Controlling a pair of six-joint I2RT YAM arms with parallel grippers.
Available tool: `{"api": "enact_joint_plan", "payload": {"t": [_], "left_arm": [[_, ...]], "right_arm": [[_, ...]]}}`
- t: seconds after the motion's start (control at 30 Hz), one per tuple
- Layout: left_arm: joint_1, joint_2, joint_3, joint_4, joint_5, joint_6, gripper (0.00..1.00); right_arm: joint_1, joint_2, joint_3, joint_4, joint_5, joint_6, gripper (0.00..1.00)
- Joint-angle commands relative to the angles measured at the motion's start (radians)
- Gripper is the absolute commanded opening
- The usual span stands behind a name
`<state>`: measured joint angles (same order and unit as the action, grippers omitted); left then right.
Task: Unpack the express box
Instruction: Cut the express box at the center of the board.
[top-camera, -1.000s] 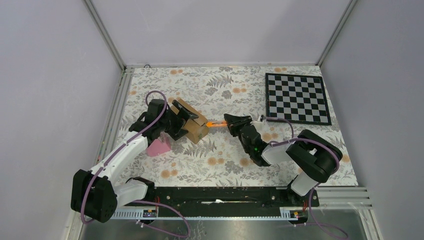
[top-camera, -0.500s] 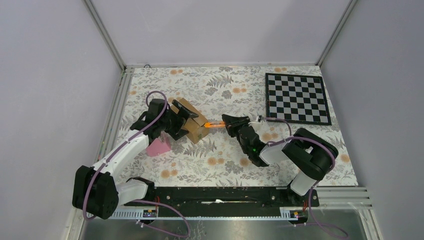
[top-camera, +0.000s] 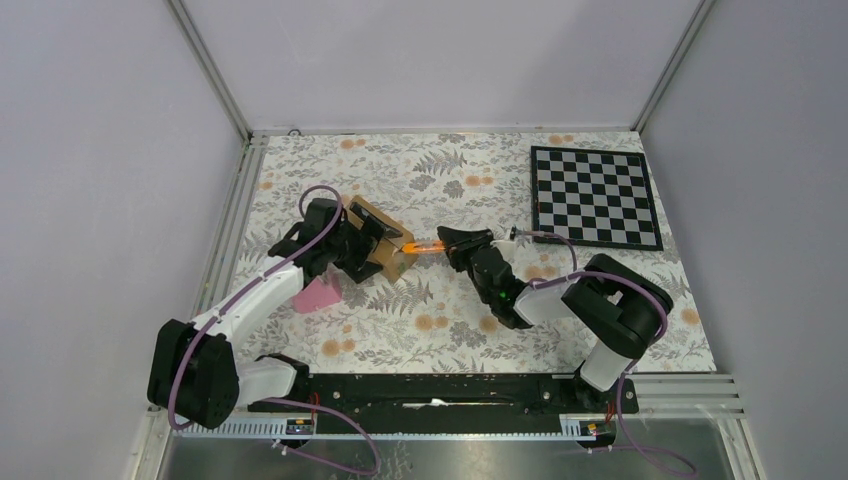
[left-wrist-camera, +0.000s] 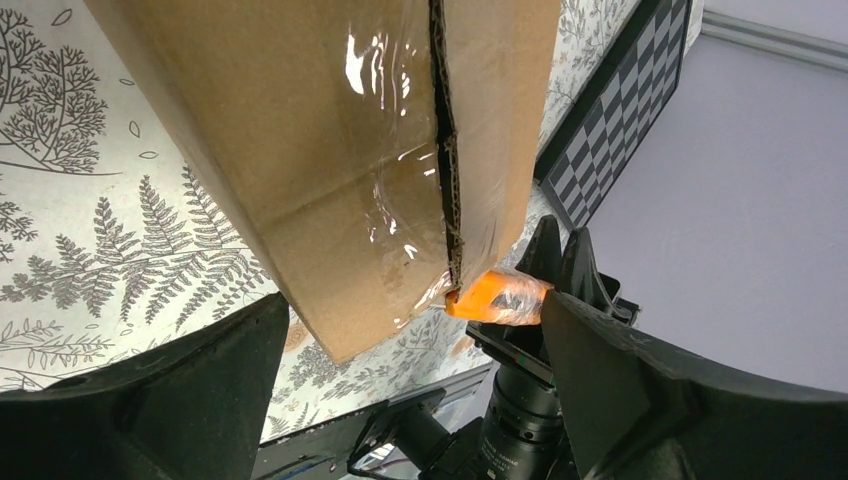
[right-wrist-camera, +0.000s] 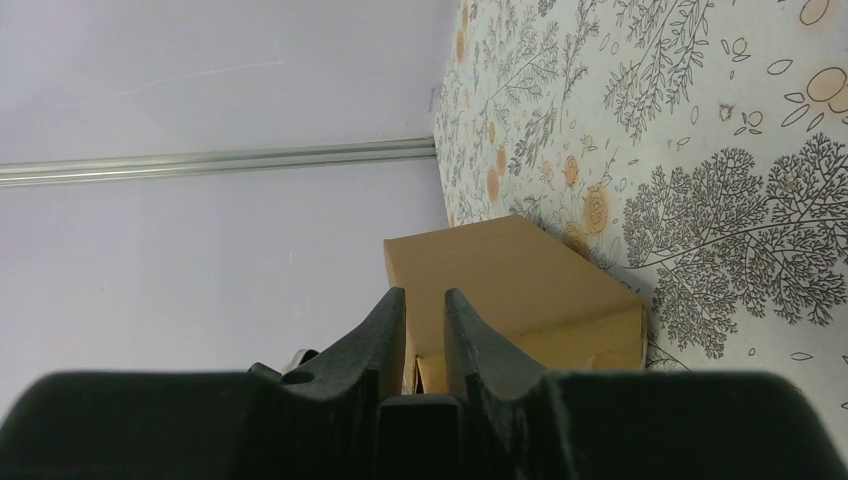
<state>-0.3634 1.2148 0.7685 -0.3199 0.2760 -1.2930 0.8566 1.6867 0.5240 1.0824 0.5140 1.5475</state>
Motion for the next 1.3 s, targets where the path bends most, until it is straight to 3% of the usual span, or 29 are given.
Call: {"api": "enact_joint_plan", "payload": {"t": [0.0,1.27], "left_arm": [[-0.022,0.011,0.033,0.077,0.006,-0.077,0.99],[-0.052,0.042,0.143,0.120,-0.055,-0.289,0.99]], "right_arm": [[0.045,-0.002,0.040,-0.051,-0.122,-0.011,0.00],[0.062,-0.050,0.061,-0.072,-0.163,-0.248,0.00]]}}
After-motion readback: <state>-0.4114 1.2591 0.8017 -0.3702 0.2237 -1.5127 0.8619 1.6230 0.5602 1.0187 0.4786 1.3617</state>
